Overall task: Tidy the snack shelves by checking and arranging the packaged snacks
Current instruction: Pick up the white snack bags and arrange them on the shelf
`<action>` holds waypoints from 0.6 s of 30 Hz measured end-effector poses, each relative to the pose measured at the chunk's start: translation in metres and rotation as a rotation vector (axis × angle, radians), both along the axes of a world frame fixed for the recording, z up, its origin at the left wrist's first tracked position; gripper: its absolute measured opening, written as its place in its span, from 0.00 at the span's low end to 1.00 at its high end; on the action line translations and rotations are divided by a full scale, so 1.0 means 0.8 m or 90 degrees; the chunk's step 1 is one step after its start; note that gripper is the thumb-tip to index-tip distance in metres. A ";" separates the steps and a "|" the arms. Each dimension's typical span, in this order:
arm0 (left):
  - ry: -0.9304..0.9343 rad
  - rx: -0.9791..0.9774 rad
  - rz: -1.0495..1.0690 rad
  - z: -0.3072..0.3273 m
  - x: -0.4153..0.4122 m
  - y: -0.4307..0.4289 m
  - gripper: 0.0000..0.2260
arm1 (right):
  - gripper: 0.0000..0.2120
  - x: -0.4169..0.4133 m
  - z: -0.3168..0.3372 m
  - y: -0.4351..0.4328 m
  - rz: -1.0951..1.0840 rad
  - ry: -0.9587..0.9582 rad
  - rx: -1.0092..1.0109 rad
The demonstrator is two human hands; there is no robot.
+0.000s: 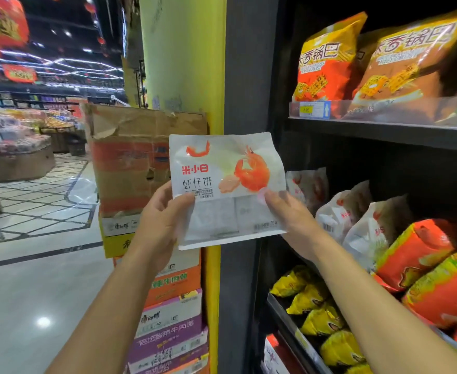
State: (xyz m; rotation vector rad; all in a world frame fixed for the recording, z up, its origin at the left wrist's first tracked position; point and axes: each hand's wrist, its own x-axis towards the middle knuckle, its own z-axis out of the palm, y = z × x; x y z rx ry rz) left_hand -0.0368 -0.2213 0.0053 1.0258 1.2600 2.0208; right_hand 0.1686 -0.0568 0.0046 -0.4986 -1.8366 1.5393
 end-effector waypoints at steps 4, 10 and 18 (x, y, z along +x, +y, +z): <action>-0.038 -0.034 -0.074 0.005 -0.019 -0.039 0.23 | 0.39 -0.012 -0.015 -0.025 0.033 0.080 -0.138; -0.161 -0.052 -0.131 0.014 -0.029 -0.086 0.29 | 0.32 -0.009 -0.045 -0.057 0.079 0.195 -0.344; 0.066 -0.112 -0.118 0.012 -0.023 -0.113 0.26 | 0.28 -0.025 -0.027 -0.087 0.000 0.125 -0.215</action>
